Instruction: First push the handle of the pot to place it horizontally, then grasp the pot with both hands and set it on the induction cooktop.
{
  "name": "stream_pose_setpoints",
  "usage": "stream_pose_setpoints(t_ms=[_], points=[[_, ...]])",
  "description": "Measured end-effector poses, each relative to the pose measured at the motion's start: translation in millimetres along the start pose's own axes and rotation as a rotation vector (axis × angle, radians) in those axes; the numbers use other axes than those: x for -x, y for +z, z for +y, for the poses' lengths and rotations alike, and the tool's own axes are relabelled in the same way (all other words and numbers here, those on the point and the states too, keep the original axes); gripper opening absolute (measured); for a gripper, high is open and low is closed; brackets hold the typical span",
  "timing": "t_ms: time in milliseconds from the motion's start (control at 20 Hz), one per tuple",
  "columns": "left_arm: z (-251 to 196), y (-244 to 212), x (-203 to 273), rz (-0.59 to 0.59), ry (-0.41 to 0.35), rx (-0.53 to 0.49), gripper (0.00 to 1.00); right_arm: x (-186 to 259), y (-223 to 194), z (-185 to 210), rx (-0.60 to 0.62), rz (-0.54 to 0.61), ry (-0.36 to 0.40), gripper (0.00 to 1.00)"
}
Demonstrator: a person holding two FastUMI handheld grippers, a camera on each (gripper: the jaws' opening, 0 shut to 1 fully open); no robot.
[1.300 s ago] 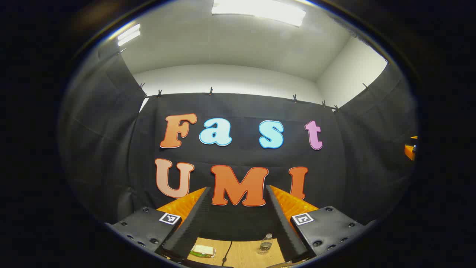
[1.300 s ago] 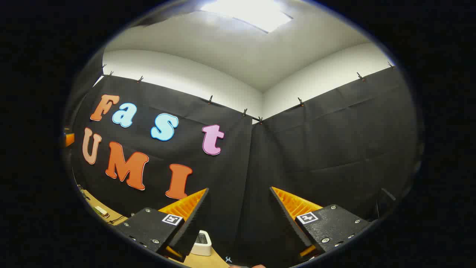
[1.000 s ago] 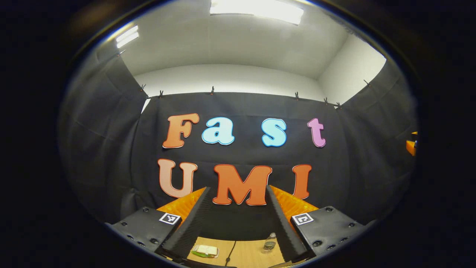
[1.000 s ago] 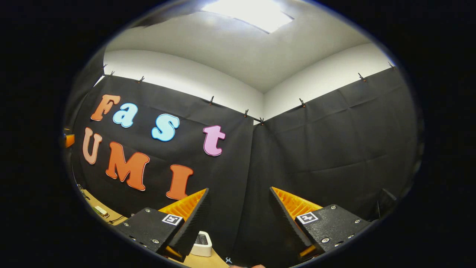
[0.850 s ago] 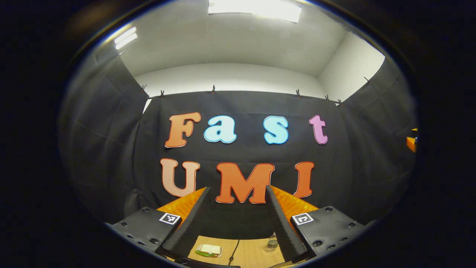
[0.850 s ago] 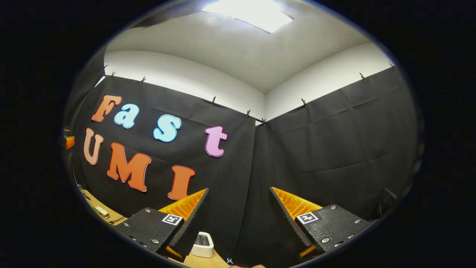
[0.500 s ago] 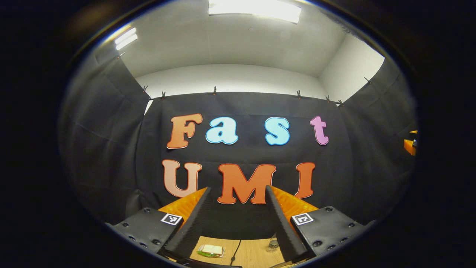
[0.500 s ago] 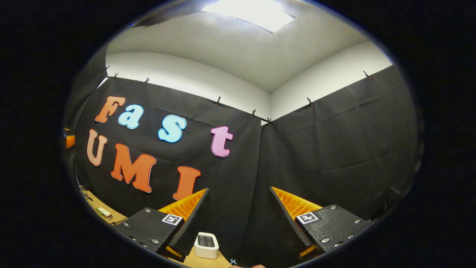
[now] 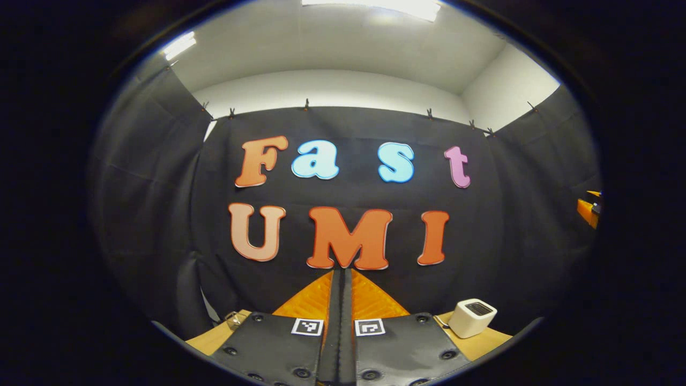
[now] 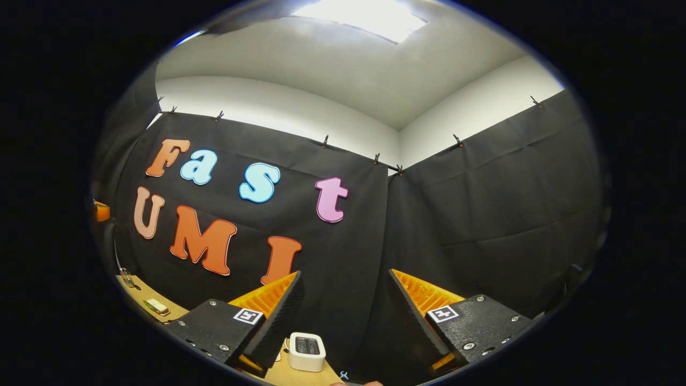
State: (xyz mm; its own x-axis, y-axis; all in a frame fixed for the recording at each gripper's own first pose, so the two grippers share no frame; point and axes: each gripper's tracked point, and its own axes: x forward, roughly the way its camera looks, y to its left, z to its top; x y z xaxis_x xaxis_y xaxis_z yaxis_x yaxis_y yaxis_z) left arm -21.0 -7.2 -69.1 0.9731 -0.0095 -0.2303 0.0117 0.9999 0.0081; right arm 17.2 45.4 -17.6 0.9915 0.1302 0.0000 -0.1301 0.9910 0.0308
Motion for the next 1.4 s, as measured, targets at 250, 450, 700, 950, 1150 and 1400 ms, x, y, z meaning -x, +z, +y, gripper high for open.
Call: stream_pose_setpoints(t_ms=[250,450,700,950,1150,1400], points=[[-55,-84,-2,0.286,-0.141,-0.035,0.08,-5,-11,-3,-0.011,0.019,0.011,0.96],[-81,-180,24,0.567,-0.193,-0.074,0.08,-10,-18,-5,-0.021,0.025,0.025,0.96],[-100,-263,76,0.875,-0.201,-0.038,0.08,-16,-33,-15,-0.025,0.041,0.036,0.96],[-104,-330,131,1.149,-0.154,0.071,0.08,-20,-49,-23,-0.031,0.061,0.049,0.96],[-103,-358,166,1.297,-0.097,0.133,0.08,-22,-60,-28,-0.046,0.078,0.063,0.96],[-104,-384,205,1.448,-0.037,0.195,0.08,-23,-66,-37,-0.050,0.084,0.070,0.96]])
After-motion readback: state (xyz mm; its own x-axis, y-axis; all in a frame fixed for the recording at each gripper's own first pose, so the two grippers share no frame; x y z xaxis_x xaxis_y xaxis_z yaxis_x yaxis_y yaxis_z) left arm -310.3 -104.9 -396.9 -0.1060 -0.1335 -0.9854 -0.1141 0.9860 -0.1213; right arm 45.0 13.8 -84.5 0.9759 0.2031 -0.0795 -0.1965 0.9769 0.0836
